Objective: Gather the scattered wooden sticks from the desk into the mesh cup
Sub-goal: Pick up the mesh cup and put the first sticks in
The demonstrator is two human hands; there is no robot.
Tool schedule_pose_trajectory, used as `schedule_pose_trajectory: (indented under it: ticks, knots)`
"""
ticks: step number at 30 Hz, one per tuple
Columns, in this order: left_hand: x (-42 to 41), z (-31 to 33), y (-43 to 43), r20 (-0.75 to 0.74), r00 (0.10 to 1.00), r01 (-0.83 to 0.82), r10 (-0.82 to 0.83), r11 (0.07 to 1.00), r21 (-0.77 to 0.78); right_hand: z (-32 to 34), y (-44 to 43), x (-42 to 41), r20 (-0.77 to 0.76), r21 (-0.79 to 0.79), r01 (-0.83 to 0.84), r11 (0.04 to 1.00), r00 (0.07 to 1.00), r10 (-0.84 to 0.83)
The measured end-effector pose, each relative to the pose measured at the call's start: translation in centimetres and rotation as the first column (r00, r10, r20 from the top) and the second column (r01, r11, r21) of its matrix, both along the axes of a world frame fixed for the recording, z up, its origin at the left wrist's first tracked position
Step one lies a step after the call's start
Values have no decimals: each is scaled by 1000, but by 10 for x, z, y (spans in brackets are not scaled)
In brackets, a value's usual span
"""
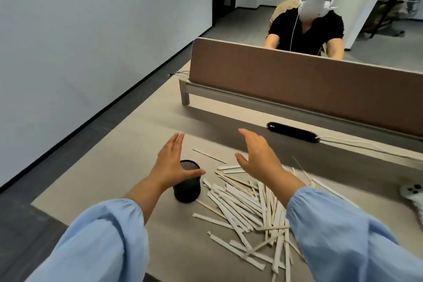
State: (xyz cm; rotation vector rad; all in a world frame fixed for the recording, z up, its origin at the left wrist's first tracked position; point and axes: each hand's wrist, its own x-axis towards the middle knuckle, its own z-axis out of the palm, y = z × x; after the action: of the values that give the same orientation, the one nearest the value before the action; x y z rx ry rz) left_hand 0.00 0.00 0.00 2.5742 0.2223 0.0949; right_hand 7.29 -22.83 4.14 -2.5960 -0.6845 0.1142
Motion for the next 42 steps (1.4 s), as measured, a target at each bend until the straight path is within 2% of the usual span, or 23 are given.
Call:
schedule_pose_trajectory:
  ticks: [5, 11, 16, 20, 24, 30, 38, 42]
  knots:
    - [-23, -38, -1, -36, 984, -176, 173, 977, -118, -28, -7, -9, -94, -75, 10, 997, 995, -17]
    - [-27, -69, -14, -1, 971, -230, 238, 938, -260, -56, -14, -19, -144, -108, -1, 994, 989, -15]
    - [-23, -72, -33, 100, 930, -317, 354, 909, -269, -90, -26, -25, -275, -199, -8, 980, 960, -48]
    - [-29, -70, -45, 192, 933, -259, 305, 938, -230, -114, -22, -33, -349, -265, -90, 960, 937, -9]
    - [-36, -69, -46, 242, 929, -221, 281, 943, -247, -133, -13, -39, -384, -372, -108, 922, 922, -46]
    - [-38, -70, -42, 245, 939, -173, 242, 947, -272, -137, 5, -35, -238, -354, -38, 934, 970, -50]
    - [-29, -71, -41, 293, 943, -97, 156, 974, -206, -142, 13, -28, -256, -343, 12, 939, 961, -106]
    - [-24, -71, -41, 300, 947, -63, 117, 981, -186, -142, 14, -26, -264, -390, 25, 921, 954, -138]
